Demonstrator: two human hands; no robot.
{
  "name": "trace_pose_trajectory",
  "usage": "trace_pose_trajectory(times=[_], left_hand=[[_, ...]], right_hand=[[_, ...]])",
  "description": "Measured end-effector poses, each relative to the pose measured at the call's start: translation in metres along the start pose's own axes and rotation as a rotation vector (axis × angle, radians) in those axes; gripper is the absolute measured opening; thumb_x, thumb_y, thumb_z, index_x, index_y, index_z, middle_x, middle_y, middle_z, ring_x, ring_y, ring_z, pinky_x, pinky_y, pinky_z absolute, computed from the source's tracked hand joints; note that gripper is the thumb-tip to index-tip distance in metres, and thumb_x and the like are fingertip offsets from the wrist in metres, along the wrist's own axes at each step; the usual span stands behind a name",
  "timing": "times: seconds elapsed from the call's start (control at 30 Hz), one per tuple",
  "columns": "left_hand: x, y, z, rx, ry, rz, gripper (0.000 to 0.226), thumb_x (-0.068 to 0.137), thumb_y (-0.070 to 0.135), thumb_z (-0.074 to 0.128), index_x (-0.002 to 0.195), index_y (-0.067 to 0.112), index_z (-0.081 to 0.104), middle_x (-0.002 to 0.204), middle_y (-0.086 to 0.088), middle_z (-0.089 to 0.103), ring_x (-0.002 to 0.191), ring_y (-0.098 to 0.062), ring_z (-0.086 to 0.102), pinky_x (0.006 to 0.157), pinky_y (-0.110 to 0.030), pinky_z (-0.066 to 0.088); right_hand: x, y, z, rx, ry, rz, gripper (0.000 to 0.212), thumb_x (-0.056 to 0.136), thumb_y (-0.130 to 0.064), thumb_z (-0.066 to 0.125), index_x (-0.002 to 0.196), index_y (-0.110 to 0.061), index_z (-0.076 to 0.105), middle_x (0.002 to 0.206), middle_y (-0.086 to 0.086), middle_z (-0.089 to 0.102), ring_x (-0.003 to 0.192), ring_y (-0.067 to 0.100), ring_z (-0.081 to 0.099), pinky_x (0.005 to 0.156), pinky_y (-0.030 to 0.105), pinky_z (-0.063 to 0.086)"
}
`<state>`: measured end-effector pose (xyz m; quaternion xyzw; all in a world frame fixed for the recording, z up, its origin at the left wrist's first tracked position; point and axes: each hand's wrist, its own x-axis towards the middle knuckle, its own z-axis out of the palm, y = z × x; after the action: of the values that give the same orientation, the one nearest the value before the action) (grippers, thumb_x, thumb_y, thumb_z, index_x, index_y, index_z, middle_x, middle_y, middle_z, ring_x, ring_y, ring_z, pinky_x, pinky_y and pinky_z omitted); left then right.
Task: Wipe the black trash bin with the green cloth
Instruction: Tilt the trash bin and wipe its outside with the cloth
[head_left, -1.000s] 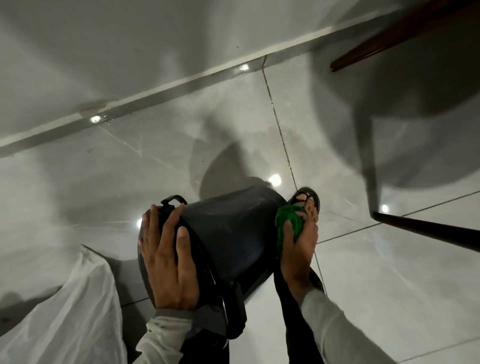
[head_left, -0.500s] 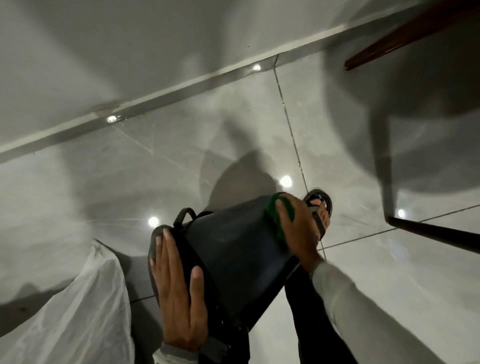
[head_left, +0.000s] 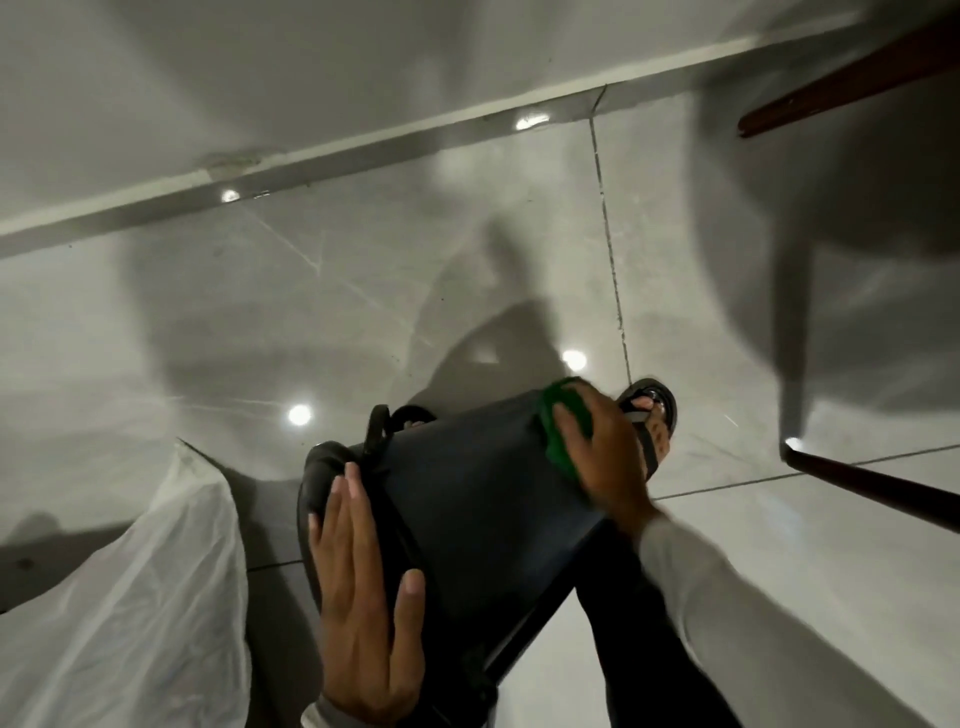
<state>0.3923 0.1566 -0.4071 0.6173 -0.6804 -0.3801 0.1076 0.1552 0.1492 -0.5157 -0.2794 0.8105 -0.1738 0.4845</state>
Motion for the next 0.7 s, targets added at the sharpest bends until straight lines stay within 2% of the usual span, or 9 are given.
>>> trace_pose_trajectory(times=[0.03,0.1,0.2,0.3,0.4,0.47,0.53,0.6,0.7], left_hand=[[-0.001,0.0,-0.001,0.007,-0.003,0.004,0.074,0.107,0.053,0.024,0.166,0.009,0.014,0.177,-0.006,0.016,0.165,-0.028,0.013,0.135,-0.047,0.004],[-0.001,-0.003,-0.001,0.025,-0.01,0.024,0.076,0.107,0.052,0.024,0.165,0.004,0.015,0.177,-0.008,0.016,0.165,-0.029,0.013,0.135,-0.051,0.006],[-0.004,-0.006,-0.003,0.048,-0.003,0.037,0.074,0.105,0.043,0.03,0.162,-0.002,0.016,0.176,-0.009,0.017,0.165,-0.03,0.014,0.134,-0.055,0.008],[-0.005,-0.002,-0.003,0.034,-0.009,0.004,0.08,0.107,0.057,0.02,0.162,-0.002,0.016,0.175,-0.014,0.017,0.165,-0.03,0.011,0.133,-0.058,0.006],[-0.005,0.0,-0.004,0.047,0.0,-0.001,0.079,0.106,0.06,0.017,0.162,0.004,0.018,0.177,-0.006,0.013,0.166,-0.026,0.008,0.134,-0.055,0.004],[-0.005,-0.001,-0.003,0.053,0.005,0.007,0.078,0.106,0.061,0.017,0.162,0.006,0.018,0.178,0.003,0.009,0.166,-0.025,0.007,0.135,-0.05,0.002],[-0.006,-0.004,-0.004,0.053,0.005,-0.002,0.078,0.106,0.06,0.017,0.162,0.005,0.018,0.178,0.001,0.01,0.166,-0.026,0.008,0.134,-0.052,0.002],[-0.007,-0.008,-0.004,0.036,0.01,0.002,0.078,0.107,0.058,0.017,0.162,0.002,0.018,0.178,-0.006,0.012,0.166,-0.028,0.008,0.134,-0.054,0.003],[-0.006,-0.011,-0.004,0.02,0.021,-0.022,0.07,0.108,0.044,0.023,0.161,-0.001,0.017,0.176,-0.013,0.014,0.166,-0.028,0.009,0.132,-0.059,0.007]], right_hand=[[0.021,-0.006,-0.002,-0.02,-0.044,0.07,0.038,0.104,-0.021,0.065,0.138,-0.006,0.063,0.138,0.019,0.068,0.131,0.039,0.063,0.116,0.042,0.047],[0.031,-0.032,0.009,-0.044,-0.185,0.057,0.038,0.103,-0.028,0.065,0.138,-0.014,0.066,0.141,0.012,0.068,0.133,0.032,0.063,0.116,0.039,0.047],[-0.023,-0.081,0.031,0.049,-0.349,-0.249,0.034,0.095,-0.035,0.069,0.129,-0.027,0.07,0.134,-0.002,0.072,0.126,0.016,0.068,0.112,0.031,0.051],[-0.083,-0.066,0.024,0.146,-0.416,-0.499,0.033,0.096,-0.034,0.066,0.128,-0.032,0.065,0.132,-0.006,0.067,0.125,0.013,0.066,0.108,0.028,0.053],[-0.056,-0.026,0.007,0.101,-0.261,-0.34,0.032,0.097,-0.024,0.064,0.129,-0.024,0.066,0.133,0.002,0.069,0.127,0.011,0.066,0.113,0.031,0.051],[-0.007,-0.016,0.007,-0.041,-0.111,-0.115,0.033,0.102,-0.02,0.063,0.134,-0.014,0.067,0.135,0.012,0.07,0.13,0.024,0.066,0.113,0.032,0.048],[0.032,-0.033,0.023,-0.165,-0.151,0.064,0.035,0.104,-0.031,0.062,0.135,-0.017,0.067,0.138,0.014,0.07,0.13,0.036,0.065,0.106,0.035,0.047],[0.039,-0.064,0.044,-0.14,-0.275,0.022,0.034,0.102,-0.036,0.062,0.133,-0.025,0.07,0.14,0.007,0.071,0.133,0.032,0.064,0.109,0.032,0.046],[-0.023,-0.098,0.062,0.05,-0.379,-0.272,0.032,0.095,-0.031,0.063,0.125,-0.031,0.074,0.136,-0.007,0.073,0.129,0.015,0.067,0.115,0.033,0.049]])
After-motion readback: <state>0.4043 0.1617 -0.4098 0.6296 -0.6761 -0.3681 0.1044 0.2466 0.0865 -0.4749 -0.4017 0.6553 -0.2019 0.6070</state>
